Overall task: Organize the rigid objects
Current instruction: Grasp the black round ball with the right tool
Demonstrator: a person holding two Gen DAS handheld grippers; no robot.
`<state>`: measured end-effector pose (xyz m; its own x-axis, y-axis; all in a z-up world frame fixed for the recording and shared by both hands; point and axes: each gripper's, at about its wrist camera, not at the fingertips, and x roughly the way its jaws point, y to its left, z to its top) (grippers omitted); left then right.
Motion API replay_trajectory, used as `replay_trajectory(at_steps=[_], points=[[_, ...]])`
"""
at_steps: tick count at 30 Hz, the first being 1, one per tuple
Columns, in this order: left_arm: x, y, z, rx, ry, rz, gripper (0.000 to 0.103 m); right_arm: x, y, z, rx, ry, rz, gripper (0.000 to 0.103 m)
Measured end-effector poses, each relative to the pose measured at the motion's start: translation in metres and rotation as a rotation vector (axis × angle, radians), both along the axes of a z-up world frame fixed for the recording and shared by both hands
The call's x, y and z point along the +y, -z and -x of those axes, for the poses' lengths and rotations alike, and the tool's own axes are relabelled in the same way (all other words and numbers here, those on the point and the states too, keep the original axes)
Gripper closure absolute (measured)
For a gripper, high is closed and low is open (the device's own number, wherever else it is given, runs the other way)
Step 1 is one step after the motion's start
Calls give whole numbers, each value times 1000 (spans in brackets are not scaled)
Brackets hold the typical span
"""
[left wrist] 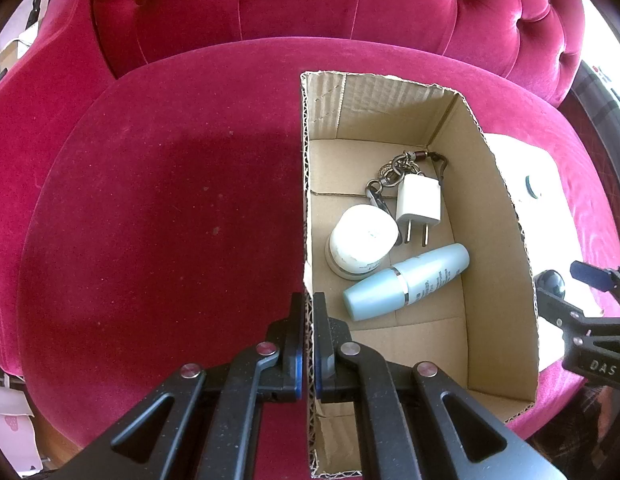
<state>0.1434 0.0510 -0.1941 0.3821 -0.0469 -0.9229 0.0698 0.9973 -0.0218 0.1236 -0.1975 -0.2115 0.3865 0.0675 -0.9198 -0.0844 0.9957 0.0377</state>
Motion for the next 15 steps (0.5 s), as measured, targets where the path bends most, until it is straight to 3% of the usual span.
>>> replay_trajectory(at_steps=[4, 15], points=[[0, 0, 0, 0, 1, 0, 100, 1, 1, 1, 10, -9, -32, 62], [0, 0, 0, 0, -1, 1, 100, 8, -5, 9, -11, -20, -30, 62]])
